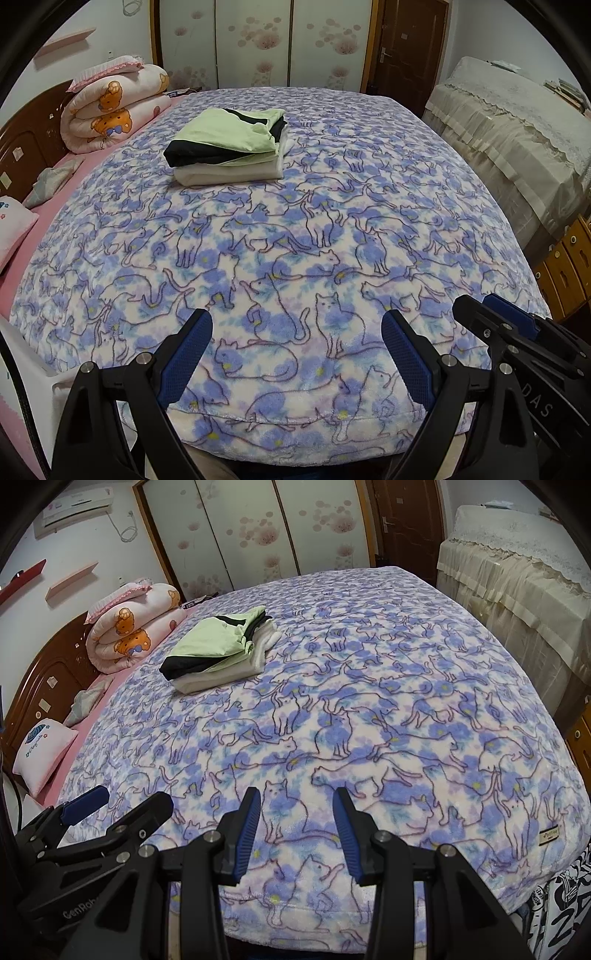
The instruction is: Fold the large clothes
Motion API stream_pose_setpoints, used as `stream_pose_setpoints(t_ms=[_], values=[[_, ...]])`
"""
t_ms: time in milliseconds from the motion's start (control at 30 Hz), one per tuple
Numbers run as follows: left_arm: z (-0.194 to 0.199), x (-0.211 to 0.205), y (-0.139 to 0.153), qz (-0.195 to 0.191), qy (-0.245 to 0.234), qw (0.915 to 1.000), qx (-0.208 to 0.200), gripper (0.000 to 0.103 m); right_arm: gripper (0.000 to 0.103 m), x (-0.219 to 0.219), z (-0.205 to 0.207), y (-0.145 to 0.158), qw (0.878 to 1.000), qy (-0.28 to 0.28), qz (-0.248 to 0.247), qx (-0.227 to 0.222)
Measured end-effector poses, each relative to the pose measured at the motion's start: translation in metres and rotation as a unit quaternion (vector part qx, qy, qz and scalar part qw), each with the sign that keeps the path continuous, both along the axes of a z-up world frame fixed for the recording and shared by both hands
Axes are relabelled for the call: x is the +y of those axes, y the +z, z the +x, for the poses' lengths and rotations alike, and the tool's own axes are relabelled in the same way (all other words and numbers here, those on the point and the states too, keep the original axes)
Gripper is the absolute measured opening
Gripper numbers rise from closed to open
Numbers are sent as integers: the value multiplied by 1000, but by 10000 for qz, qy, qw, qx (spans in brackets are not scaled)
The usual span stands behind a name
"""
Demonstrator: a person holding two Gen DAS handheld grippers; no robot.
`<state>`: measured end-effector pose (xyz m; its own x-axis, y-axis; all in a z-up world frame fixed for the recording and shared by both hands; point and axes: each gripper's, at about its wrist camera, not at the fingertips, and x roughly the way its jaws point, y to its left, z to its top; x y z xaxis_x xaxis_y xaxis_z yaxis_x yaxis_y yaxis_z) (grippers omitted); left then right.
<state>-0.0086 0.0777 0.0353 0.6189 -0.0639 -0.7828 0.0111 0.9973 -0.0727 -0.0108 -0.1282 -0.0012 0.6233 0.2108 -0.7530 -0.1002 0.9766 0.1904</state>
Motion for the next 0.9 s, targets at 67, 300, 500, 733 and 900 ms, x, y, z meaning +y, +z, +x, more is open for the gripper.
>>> stream_pose_setpoints(t_ms=[67, 300, 500, 733, 900], values=[[0, 0, 0, -6, 3, 10000, 11, 92, 41, 0, 0, 0, 10000, -8, 1, 10], [1, -1, 2, -49, -13, 10000, 51, 92, 41, -1, 1, 5, 9999, -72, -75, 15], [1, -2, 1, -57, -4, 10000, 53, 92, 41, -2, 2, 3, 9999, -96, -93, 9], [3, -2, 2, -33, -4, 10000, 91, 92, 41, -2, 2, 2, 9999, -87, -97, 8], [5, 0, 0, -17, -14, 10000, 95, 92, 41, -1, 2, 2, 9999, -90, -94, 12]])
